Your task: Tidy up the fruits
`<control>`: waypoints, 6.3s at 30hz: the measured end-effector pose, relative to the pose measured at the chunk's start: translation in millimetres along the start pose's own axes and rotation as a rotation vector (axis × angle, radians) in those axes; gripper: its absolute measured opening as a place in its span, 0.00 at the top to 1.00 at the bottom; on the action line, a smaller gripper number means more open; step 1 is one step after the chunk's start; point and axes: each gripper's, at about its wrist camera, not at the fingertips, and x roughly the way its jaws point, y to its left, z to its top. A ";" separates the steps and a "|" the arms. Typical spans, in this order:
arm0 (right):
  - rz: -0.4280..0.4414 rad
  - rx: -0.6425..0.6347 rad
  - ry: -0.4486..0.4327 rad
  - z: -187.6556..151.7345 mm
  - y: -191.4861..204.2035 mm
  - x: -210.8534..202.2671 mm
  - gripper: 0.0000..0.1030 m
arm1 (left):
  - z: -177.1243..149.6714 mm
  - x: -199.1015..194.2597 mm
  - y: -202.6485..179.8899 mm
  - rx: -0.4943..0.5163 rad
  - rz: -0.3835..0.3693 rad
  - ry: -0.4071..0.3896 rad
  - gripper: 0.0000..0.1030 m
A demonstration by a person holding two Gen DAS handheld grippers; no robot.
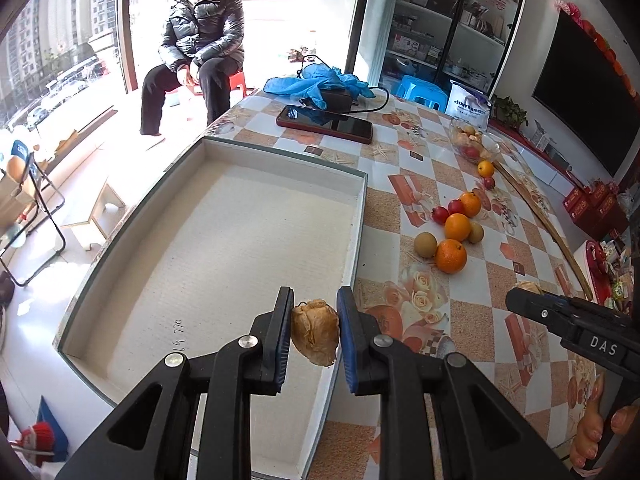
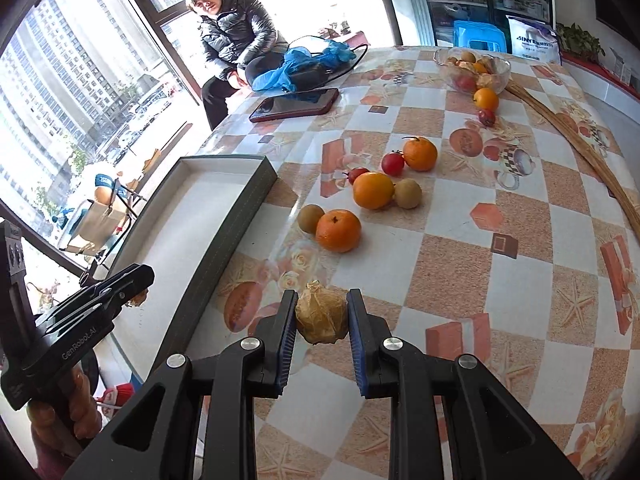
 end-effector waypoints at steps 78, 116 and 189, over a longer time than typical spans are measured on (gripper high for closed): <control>-0.312 0.252 -0.007 86.2 -172.9 40.6 0.00 | -15.3 99.4 -135.3 0.158 -0.018 0.091 0.22; -0.254 0.086 -0.144 46.3 -158.6 5.1 0.62 | 12.9 122.9 -138.8 0.218 -0.078 -0.005 0.21; -0.146 -0.148 -0.080 60.8 -74.0 85.8 0.73 | 1.4 123.5 -131.5 0.340 -0.122 0.020 0.35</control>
